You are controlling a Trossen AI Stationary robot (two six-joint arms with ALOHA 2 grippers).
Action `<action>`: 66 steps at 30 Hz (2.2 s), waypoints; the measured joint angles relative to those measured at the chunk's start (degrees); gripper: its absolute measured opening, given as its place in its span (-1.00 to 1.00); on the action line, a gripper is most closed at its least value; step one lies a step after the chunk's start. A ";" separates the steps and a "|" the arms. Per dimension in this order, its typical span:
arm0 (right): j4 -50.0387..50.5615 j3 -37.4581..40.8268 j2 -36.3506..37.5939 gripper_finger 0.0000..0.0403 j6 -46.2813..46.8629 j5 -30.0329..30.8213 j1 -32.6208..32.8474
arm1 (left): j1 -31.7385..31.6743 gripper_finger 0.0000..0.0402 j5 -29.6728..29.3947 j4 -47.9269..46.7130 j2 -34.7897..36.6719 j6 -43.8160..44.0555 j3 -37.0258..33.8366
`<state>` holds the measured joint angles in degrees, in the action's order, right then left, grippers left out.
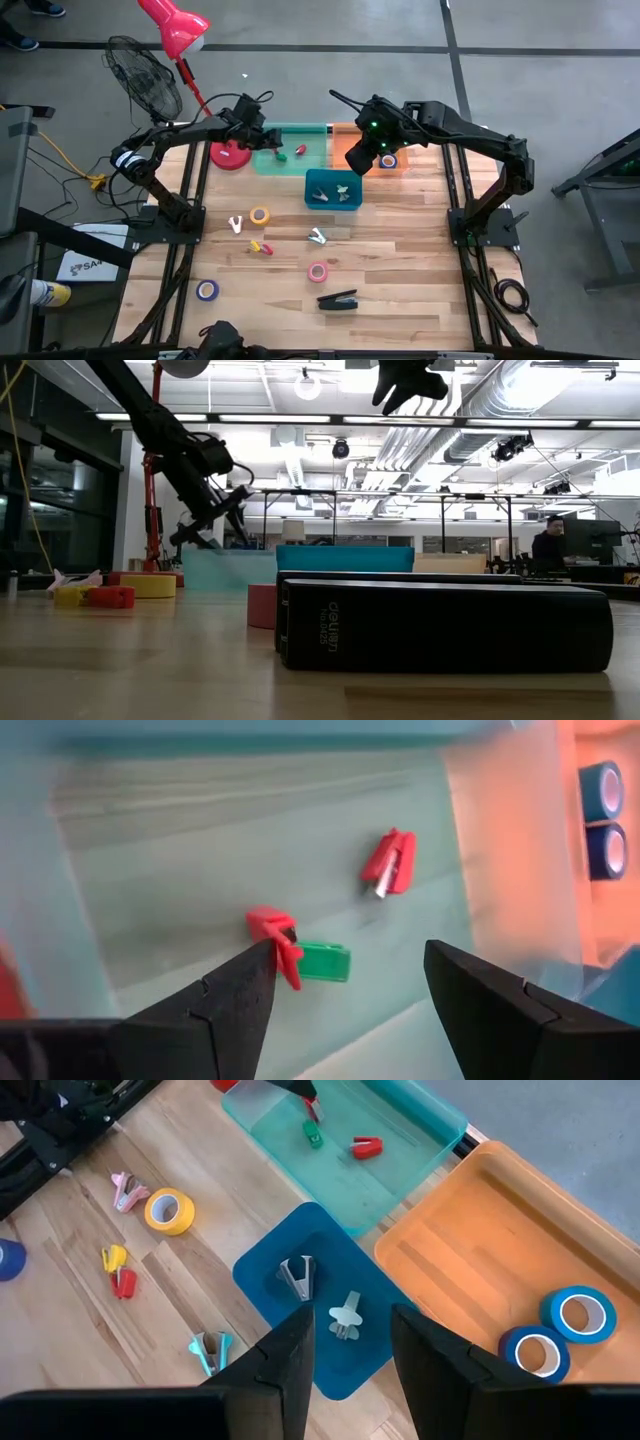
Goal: Pick and place Stapler, Stapler remover, tape
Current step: Put the right red stapler into the green bin, then put the pink staple remover into the blue bin
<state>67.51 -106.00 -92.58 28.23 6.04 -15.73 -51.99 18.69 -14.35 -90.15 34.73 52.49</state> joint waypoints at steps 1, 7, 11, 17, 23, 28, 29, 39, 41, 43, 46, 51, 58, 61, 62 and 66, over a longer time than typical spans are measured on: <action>0.00 0.00 0.00 -0.39 -0.02 0.01 0.00 | 0.00 0.24 0.32 0.02 0.00 -0.01 0.00; 0.00 0.00 0.00 -0.39 0.00 0.78 0.00 | 0.28 0.24 2.03 0.43 0.00 -0.46 0.00; 0.00 0.00 0.00 -0.39 0.00 1.09 0.02 | 1.89 0.24 3.06 0.97 0.00 -2.42 0.59; -0.01 0.00 -0.04 -0.39 0.00 1.11 0.02 | 6.15 0.24 2.83 0.79 0.00 -7.08 4.31; 0.02 0.00 -0.04 -0.39 0.00 1.09 0.00 | 8.58 0.24 0.30 -2.63 0.00 -7.58 7.87; 0.69 0.00 -0.04 -0.39 0.00 0.96 0.05 | 8.55 0.24 0.42 -9.50 0.42 -10.75 10.11; 0.93 0.00 -0.04 -0.39 0.00 0.99 0.26 | 8.52 0.24 0.21 -11.07 1.02 -12.11 10.29; 1.90 0.00 -0.04 -0.39 -0.18 4.55 3.40 | 11.24 0.24 -5.20 -23.43 12.65 -20.95 10.54; 1.90 0.00 -0.04 -0.39 -0.12 4.91 3.83 | 12.09 0.24 -7.44 -28.09 15.01 -20.60 10.54; 1.90 0.00 -0.04 -0.39 -0.09 5.01 4.13 | 13.17 0.24 -10.90 -33.79 17.03 -18.75 10.54; 1.90 0.00 -0.04 -0.39 0.00 4.98 4.28 | 14.96 0.24 -17.03 -41.56 19.47 -14.54 10.51; 1.89 0.00 -0.04 -0.39 0.00 4.98 4.25 | 18.90 0.24 -24.85 -49.98 22.82 -7.08 10.51; 1.94 0.00 -0.04 -0.39 -0.03 4.98 4.24 | 26.13 0.24 -32.10 -56.84 25.90 3.69 10.49; 2.36 0.00 -0.04 -0.39 -0.10 5.33 4.24 | 30.07 0.24 -35.50 -59.42 26.64 8.69 9.96; 2.60 0.00 -0.04 -0.39 -0.24 5.52 4.24 | 31.47 0.24 -36.11 -59.61 27.11 10.33 9.18; 4.26 0.00 -0.04 -0.39 -2.23 5.81 4.24 | 36.76 0.24 -35.52 -58.87 29.01 19.33 4.10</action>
<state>71.76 -106.00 -92.62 26.00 11.85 -11.49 -15.23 -16.82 -73.22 -61.14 54.06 56.59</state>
